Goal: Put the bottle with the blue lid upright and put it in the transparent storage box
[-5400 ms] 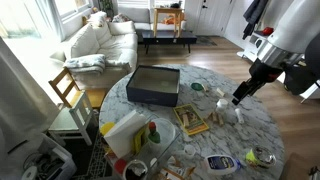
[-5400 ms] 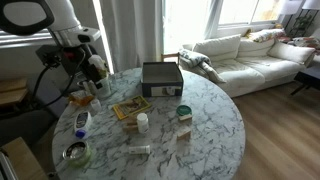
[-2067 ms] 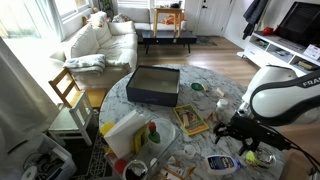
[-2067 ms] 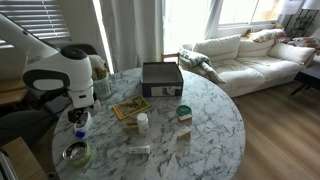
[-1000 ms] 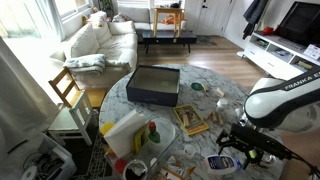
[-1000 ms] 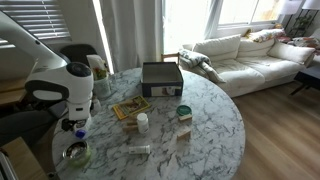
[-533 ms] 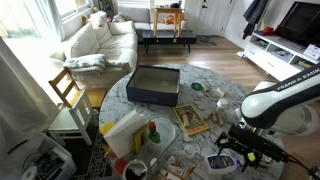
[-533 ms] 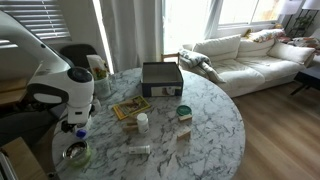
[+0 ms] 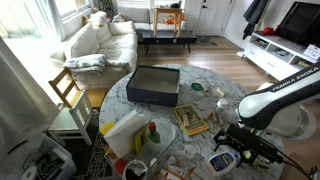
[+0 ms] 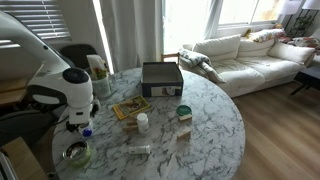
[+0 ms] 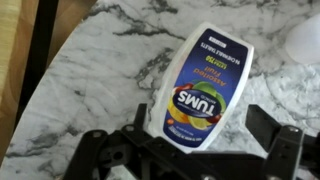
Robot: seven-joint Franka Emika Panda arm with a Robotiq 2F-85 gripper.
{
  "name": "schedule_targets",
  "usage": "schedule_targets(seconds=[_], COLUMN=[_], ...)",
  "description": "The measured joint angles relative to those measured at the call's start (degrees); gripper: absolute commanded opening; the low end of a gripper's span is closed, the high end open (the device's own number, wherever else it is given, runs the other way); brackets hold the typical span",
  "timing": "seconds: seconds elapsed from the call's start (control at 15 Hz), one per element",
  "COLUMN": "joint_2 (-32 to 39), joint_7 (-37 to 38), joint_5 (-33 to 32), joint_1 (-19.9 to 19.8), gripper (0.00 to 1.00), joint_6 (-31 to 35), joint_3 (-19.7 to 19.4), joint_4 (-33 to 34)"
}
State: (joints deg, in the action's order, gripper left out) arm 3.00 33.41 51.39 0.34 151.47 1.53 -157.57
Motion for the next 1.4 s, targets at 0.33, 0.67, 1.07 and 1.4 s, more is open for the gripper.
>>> schedule_targets(seconds=[0.33,0.67,1.07,1.4], joint_2=[1.18,1.48,2.37,3.53], joint_7=[-1.26,-2.35,-6.08,-9.83], joint_5=[1.76,3.74,6.68,5.26], joint_1=[0.28,0.21,0.26,-0.14], gripper=[1.0,1.0,1.0,1.0], joint_6=[2.87,4.87,4.84,1.41], joint_3=[0.04,0.09,1.14,-0.11], joint_4=[0.01,0.2,2.74,3.24])
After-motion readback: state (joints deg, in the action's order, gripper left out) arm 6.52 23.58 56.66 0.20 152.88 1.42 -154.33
